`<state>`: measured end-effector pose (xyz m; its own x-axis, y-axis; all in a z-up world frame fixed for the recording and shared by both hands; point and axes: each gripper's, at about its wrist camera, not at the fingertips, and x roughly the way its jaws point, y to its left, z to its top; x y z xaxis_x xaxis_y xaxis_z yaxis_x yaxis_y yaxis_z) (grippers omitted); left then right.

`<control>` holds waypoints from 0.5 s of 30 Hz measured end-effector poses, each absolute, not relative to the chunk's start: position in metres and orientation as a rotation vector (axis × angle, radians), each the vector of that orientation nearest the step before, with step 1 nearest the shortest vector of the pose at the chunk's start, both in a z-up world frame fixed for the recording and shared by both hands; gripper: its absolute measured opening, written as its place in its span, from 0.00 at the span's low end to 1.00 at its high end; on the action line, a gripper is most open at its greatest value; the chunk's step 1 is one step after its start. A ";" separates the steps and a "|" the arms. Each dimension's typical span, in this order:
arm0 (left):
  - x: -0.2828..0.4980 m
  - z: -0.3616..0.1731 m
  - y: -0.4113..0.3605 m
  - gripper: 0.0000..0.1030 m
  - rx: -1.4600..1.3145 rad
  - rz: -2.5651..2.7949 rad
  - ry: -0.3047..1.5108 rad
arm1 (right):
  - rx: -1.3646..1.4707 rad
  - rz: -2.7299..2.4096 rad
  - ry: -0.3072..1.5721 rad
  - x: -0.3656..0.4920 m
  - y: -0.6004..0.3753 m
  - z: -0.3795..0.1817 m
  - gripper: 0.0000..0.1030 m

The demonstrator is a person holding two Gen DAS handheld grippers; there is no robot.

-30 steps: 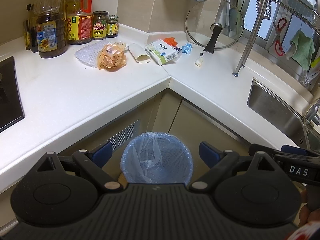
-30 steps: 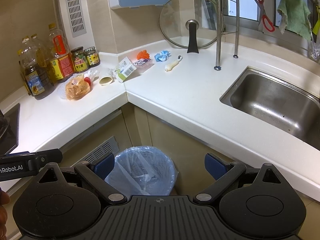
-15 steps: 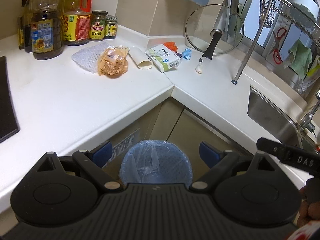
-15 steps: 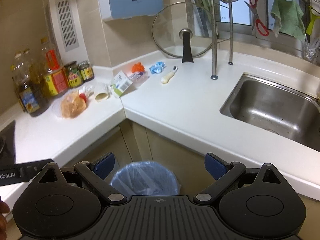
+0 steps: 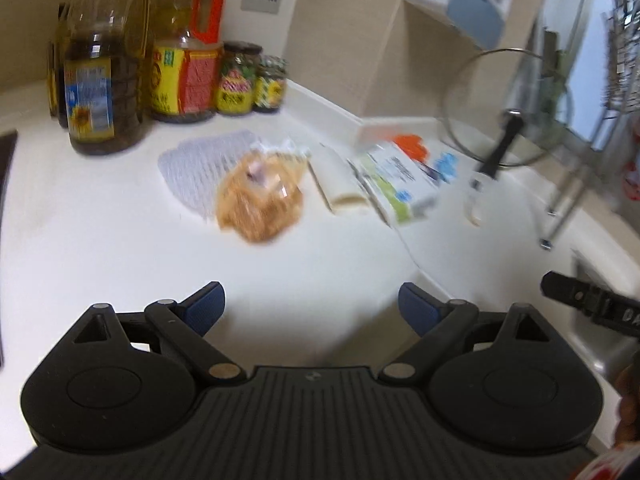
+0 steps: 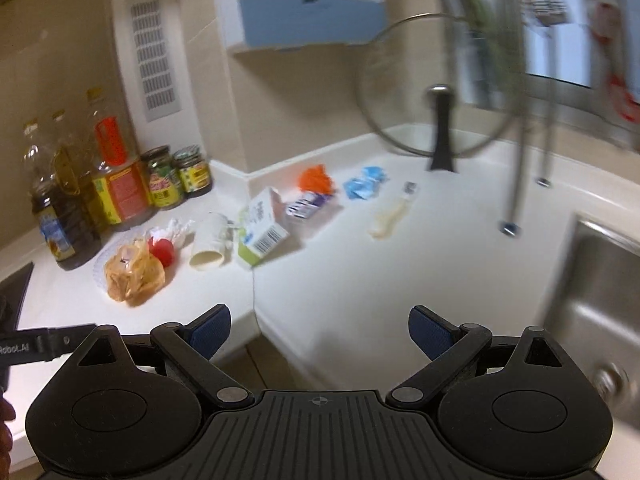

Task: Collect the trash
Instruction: 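Grasp the orange bread bag with the left tool while the right tool approaches the white-green medicine box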

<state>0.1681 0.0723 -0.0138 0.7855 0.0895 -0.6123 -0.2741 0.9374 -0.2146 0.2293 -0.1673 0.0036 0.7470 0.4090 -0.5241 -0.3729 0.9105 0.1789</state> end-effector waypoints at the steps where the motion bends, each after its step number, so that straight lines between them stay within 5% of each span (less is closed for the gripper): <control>1: 0.179 -0.014 0.071 0.90 -0.287 0.224 0.633 | 0.048 0.455 0.591 0.243 -0.164 0.002 0.93; 11: 0.254 -0.030 0.073 0.82 -0.050 0.381 0.646 | 0.016 0.577 0.619 0.322 -0.144 -0.012 0.93; 15: 0.267 -0.037 0.073 0.68 0.033 0.363 0.675 | 0.036 0.556 0.645 0.330 -0.141 -0.016 0.93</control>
